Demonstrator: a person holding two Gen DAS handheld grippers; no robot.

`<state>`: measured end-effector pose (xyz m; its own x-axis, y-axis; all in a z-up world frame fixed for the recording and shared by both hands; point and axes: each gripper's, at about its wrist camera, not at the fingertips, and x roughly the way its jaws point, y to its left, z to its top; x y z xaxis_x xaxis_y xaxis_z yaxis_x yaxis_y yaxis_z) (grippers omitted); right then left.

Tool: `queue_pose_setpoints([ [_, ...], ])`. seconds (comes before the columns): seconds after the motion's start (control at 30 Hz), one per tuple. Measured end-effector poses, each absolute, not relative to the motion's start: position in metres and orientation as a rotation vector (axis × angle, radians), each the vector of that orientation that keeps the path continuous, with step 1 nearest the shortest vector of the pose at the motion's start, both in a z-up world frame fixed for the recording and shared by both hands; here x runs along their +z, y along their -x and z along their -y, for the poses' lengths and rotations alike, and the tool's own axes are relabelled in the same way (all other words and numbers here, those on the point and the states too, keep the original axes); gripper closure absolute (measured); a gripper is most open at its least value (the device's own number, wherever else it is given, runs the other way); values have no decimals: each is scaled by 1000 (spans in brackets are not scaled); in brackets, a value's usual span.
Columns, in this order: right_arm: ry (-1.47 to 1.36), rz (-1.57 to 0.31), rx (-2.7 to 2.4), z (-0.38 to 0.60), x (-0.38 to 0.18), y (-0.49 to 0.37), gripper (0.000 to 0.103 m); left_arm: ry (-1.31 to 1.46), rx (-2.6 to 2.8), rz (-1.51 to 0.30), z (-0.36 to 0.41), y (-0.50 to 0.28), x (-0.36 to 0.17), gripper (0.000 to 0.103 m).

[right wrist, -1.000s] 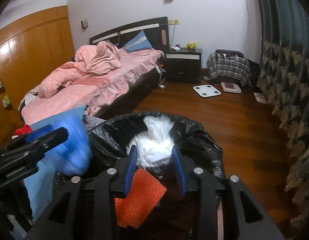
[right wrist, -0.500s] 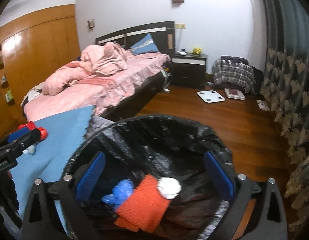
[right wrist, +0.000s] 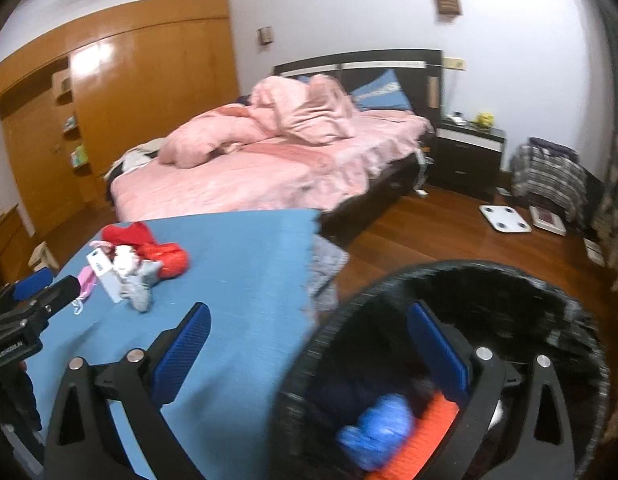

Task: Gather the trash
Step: 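Return both tools to the table and grasp the grey tissue with the right tool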

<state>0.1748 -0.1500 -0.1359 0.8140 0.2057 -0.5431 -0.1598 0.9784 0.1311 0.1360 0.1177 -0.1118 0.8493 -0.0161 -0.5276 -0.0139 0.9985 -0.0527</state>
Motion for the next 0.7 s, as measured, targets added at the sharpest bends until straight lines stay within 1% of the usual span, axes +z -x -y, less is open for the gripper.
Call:
queue_pose_setpoints([
  [0.23, -50, -606, 281, 74, -148, -203, 6, 66, 126, -595, -185, -141, -131, 14],
  [0.53, -24, -656, 354, -2, -170, -232, 6, 96, 210, -633, -242, -155, -152, 14],
  [0.7, -5, -706, 369, -26, -188, -244, 11, 114, 231, -660, -257, -155, -165, 14],
])
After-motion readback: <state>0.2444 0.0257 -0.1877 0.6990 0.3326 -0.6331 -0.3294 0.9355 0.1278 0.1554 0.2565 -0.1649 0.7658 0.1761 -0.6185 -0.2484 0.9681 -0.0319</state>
